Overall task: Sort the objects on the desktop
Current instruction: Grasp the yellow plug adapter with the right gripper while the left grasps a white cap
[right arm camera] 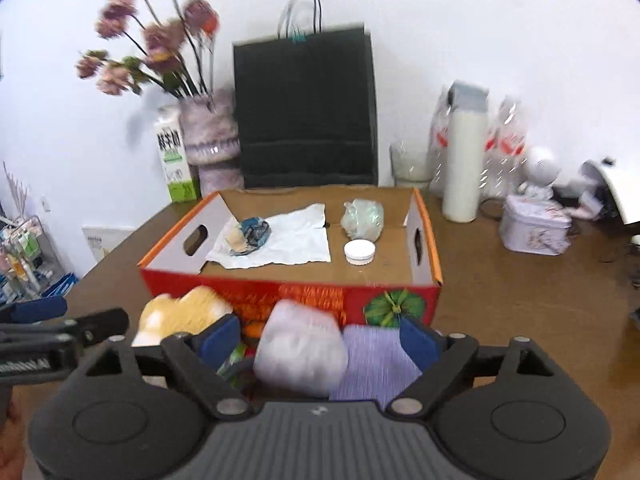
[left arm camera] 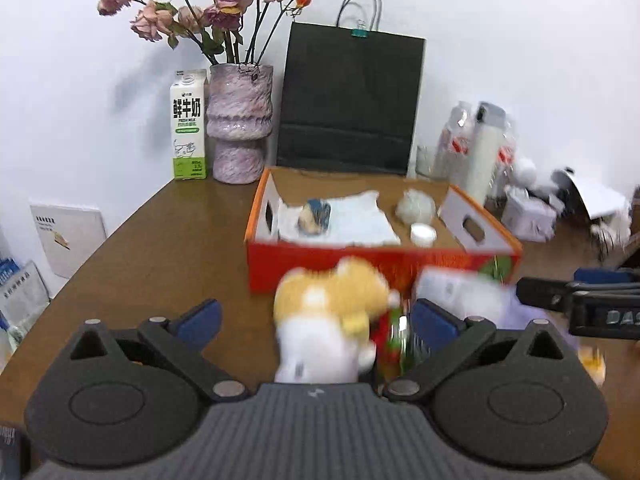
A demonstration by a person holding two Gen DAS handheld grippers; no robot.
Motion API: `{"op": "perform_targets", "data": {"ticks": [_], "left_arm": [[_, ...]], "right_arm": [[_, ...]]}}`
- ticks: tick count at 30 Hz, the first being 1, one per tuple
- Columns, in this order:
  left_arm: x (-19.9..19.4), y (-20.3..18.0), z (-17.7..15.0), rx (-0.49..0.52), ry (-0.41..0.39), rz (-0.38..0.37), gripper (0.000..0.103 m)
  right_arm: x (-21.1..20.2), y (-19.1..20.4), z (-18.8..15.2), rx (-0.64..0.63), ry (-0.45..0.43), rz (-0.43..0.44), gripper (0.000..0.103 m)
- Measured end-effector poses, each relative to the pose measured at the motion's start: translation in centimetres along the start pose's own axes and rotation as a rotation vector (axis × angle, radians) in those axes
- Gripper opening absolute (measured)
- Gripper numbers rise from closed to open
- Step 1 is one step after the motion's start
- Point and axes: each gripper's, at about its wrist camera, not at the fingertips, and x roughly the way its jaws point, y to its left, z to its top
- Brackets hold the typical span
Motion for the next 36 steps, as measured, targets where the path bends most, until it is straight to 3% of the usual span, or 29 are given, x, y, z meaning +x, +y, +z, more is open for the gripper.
{"op": "perform_targets", "data": {"ticks": [8, 11, 16, 22, 30, 33, 35, 36], "left_arm": [[-3.6, -0.7, -8.4, 0.072, -0.011, -0.067, 0.103], [-4.2, -1.1, -9.8, 0.108, -0.019, -0.023, 0.103], [-4.5, -1.3, -10.7, 0.11, -0.025, -0.018, 0.103], [-4.2, -1.3, -10.5, 0.112, -0.012, -0.009, 0.103], [-1.7, -3.4, -9.0, 0.141, 0.029, -0.07, 0.102], [-0.6, -4.1, -8.6, 0.127, 0.044, -0.122, 0.088], [0.2, -4.8, -8.6, 0.134, 0.064, -0.13, 0.067], [0.7, -5.0, -8.7, 0.14, 0.084, -0.13, 0.061]], "right_arm": [[-6.1, 1.4, -10.0, -0.034, -0.084, -0.036, 0.09], [-6.8, 1.3, -12.3, -0.049, -0.091, -0.066, 0.09], [-7.0, 0.6, -13.6, 0.031, -0.063, -0.002, 0.09], [-6.6, 0.8, -14.3, 0.048, -0.064, -0.025, 0.093], [-6.5, -1.4, -12.5, 0.102, -0.07, -0.08, 0.092], [-5.8, -2.9, -11.2, 0.096, -0.078, -0.129, 0.09], [-5.0, -3.9, -10.5, 0.103, -0.067, -0.158, 0.085], [-4.6, -4.5, -10.2, 0.114, -0.063, -0.169, 0.081]]}}
